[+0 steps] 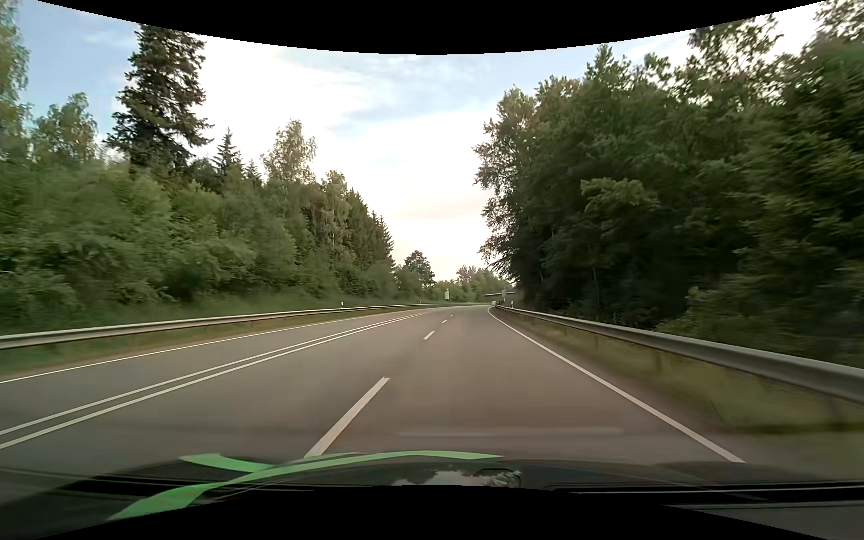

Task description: Follow the waypoints while adhering to traffic rules and regulations

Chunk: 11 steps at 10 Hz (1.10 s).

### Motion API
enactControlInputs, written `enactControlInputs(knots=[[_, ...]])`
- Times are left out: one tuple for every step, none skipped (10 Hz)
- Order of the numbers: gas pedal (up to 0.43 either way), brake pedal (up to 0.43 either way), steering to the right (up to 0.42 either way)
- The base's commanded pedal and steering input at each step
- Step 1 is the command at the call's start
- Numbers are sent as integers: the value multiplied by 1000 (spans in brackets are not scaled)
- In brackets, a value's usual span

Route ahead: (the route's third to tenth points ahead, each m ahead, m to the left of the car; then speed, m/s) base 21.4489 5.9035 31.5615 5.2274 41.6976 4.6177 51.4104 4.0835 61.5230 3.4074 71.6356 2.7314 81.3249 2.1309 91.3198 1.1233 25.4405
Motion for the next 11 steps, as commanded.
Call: enactControlInputs(knots=[[390,0,6],[378,0,6],[378,0,5],[378,0,5],[390,0,5],[390,0,5],[398,0,6],[409,0,5],[409,0,5],[398,0,5],[390,0,5]])
